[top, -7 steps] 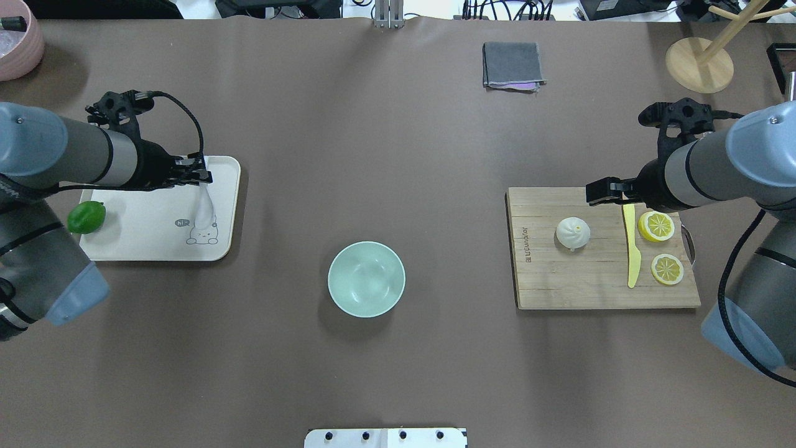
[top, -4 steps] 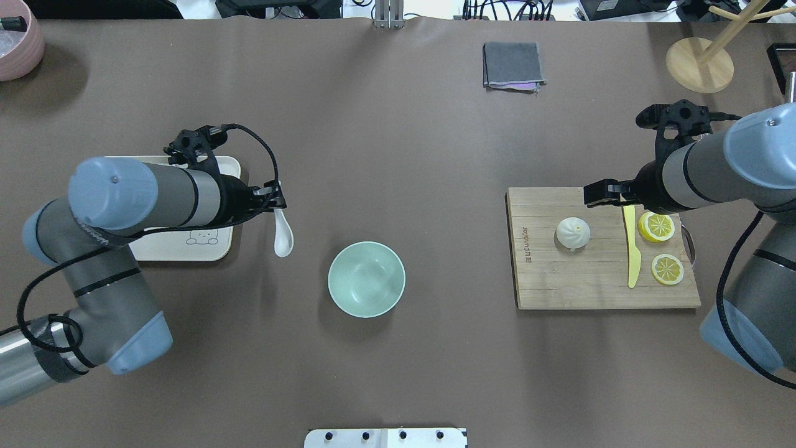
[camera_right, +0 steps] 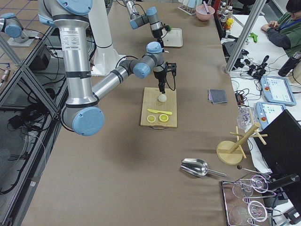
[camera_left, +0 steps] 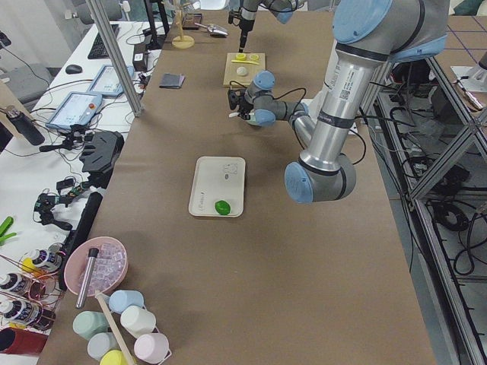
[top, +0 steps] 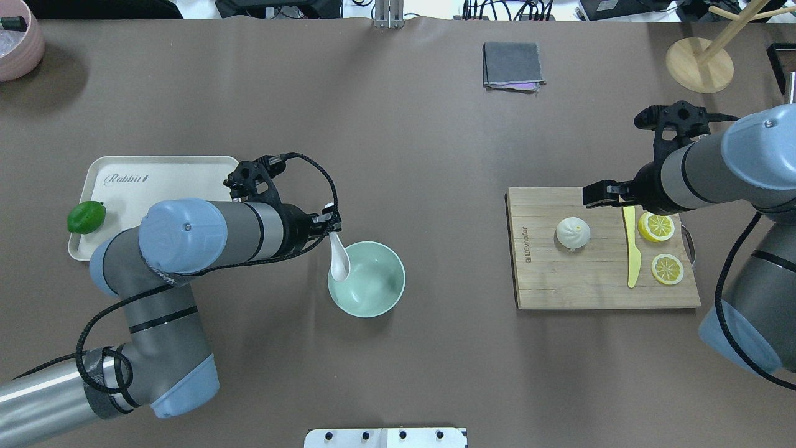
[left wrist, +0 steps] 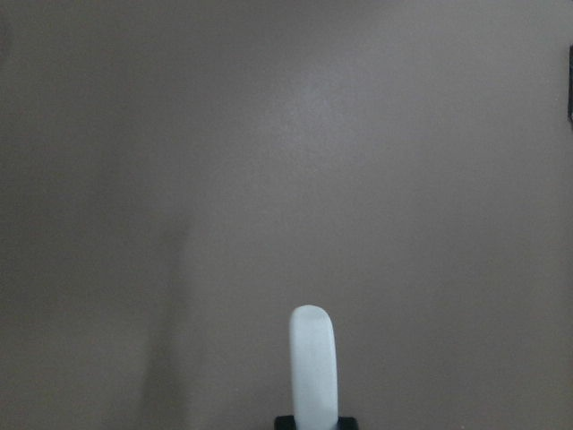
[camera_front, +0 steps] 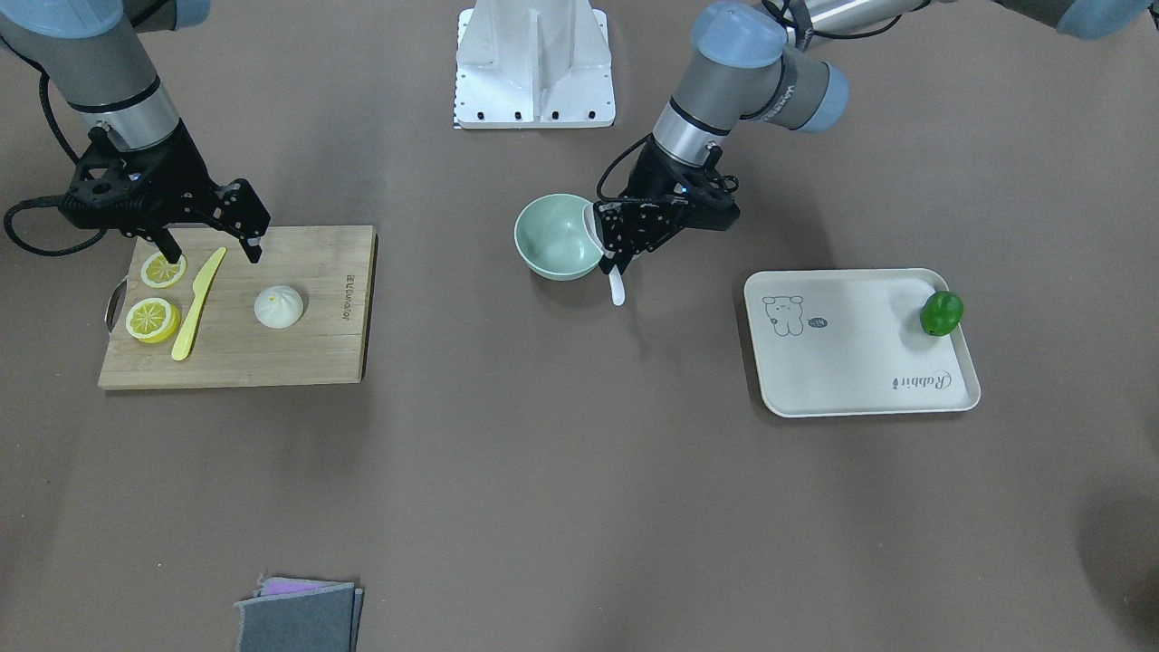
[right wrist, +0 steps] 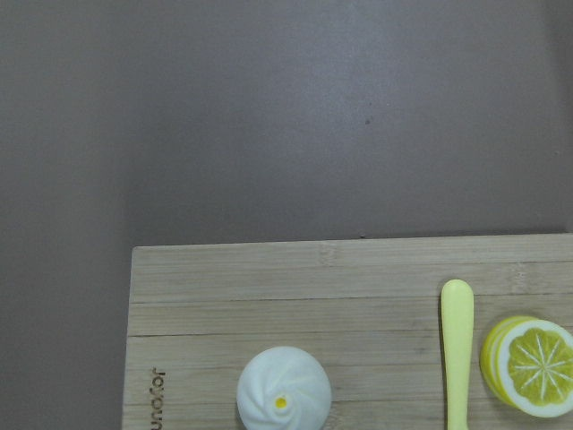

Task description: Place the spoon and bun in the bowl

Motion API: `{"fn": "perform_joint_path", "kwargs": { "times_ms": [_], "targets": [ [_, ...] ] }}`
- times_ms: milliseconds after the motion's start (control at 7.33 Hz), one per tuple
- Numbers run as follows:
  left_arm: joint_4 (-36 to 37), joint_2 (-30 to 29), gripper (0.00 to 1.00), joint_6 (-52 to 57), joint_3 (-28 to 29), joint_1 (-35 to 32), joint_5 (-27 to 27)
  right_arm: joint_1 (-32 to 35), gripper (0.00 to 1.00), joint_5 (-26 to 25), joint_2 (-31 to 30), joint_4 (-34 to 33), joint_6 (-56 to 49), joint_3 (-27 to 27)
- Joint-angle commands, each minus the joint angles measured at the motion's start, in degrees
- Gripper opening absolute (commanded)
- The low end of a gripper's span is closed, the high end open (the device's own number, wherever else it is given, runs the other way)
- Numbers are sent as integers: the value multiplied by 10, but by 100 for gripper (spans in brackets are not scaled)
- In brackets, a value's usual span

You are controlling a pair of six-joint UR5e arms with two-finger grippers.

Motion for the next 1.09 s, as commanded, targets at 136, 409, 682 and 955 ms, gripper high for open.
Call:
{"fn": "perform_joint_path", "kwargs": {
  "times_ms": [136, 409, 682, 955],
  "targets": [
    [0, -9, 28, 0, -1, 30, 21, -1, 100, 0, 1, 0, 0, -1],
    [0, -8, 97, 5, -3, 30, 22, -1, 100, 0, 2, 0, 0, -2],
    [43, 8, 98, 47, -44, -11, -31, -6, 100, -4, 6, 0, 0, -3],
    [102, 84, 98, 175, -95, -116, -151, -31, 99, -43, 7, -1, 0, -10]
  ]
}}
